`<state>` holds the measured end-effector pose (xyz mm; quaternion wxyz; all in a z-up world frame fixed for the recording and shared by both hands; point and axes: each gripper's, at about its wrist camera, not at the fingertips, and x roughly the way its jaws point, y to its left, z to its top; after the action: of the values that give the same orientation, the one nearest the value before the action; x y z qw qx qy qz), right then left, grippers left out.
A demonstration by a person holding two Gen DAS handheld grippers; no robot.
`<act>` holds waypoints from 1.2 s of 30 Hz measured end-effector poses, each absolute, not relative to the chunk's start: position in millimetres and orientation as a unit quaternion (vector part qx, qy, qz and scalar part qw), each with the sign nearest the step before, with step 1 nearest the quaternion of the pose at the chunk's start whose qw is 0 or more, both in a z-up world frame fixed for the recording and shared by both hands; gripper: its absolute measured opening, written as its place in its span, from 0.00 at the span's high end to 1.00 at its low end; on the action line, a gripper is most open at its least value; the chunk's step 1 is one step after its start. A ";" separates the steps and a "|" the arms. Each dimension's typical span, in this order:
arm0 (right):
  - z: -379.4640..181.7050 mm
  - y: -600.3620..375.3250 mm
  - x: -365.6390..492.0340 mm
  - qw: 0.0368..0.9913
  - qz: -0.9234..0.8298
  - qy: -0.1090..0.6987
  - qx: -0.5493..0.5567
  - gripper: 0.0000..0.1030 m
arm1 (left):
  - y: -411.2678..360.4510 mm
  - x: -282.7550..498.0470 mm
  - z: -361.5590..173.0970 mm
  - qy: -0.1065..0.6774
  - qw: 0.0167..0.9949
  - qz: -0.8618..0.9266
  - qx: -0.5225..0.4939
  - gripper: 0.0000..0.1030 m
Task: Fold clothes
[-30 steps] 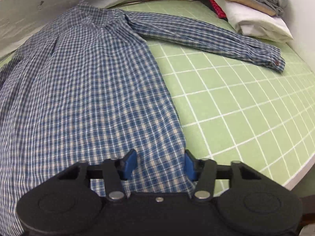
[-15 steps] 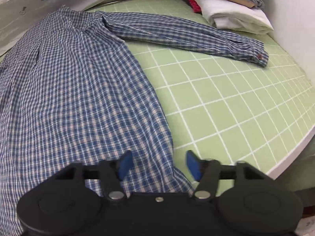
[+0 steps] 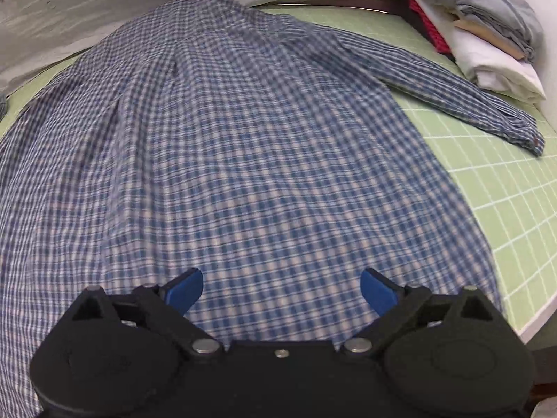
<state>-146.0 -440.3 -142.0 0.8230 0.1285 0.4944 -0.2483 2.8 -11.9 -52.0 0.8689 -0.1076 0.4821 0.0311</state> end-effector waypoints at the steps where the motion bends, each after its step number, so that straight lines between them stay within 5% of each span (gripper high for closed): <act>1: -143.5 -429.7 -139.2 0.823 -0.245 0.497 0.123 0.05 | -3.6 9.2 -55.4 0.485 0.867 0.034 -0.108 0.15; 17: -148.9 -353.8 -107.5 0.784 -0.301 0.530 0.118 0.02 | 89.0 87.8 -124.4 0.544 0.826 0.090 -0.115 0.11; 30: -148.1 -339.2 -114.0 0.770 -0.306 0.550 0.105 0.02 | 72.3 86.6 -131.3 0.526 0.842 0.103 -0.055 0.09; 33: -146.2 -340.5 -115.4 0.772 -0.307 0.547 0.103 0.02 | 70.6 84.4 -129.5 0.519 0.847 0.102 -0.057 0.18; 36: -144.5 -345.8 -118.6 0.773 -0.311 0.542 0.109 0.02 | 67.9 85.2 -125.0 0.516 0.849 0.092 -0.061 0.38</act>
<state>-118.6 -345.8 -144.5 0.7733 0.1092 0.5418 -0.3108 85.2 67.9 -125.0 0.8493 -0.0615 0.5163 0.0915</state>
